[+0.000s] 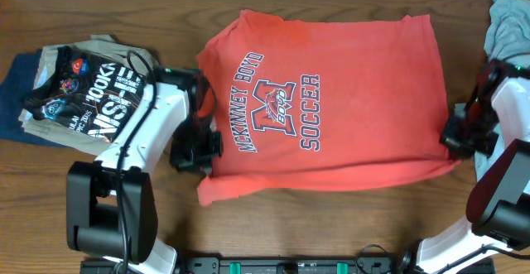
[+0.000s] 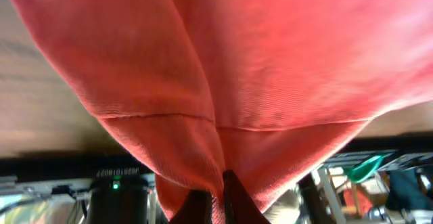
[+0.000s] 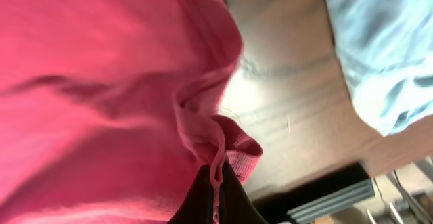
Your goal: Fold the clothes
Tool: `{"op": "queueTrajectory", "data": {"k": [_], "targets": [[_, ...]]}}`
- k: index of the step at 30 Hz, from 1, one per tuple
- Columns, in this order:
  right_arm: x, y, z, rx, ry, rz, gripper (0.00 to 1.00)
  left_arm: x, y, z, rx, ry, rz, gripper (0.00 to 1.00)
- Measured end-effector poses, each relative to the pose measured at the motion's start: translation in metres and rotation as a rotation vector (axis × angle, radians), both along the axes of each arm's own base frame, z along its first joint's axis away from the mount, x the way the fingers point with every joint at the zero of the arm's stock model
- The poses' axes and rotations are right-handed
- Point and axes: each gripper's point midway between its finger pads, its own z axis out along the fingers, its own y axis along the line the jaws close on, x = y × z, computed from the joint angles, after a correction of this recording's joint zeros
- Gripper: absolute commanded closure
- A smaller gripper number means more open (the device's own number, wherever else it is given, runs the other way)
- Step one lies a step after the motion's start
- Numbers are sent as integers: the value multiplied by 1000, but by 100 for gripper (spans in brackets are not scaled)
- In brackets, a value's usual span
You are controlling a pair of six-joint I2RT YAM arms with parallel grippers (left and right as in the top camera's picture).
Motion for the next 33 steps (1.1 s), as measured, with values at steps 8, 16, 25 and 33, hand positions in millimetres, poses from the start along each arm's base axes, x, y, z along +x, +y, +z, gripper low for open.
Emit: {"op": "queueTrajectory", "data": {"k": [8,16,25,33], "targets": [[-17,-4,-7,4,42,-46,99,-2,1,-7,-1,-1,-2,93],[-14,-4,1,-4,5,-53,99,5,-1,11,-26,-122,-3,94],[16,9,44,50,-279,-20,99,35,-6,75,-92,-475,-4,94],[55,3,193,-68,-793,45,99,78,7,228,-86,-1120,17,94]]}}
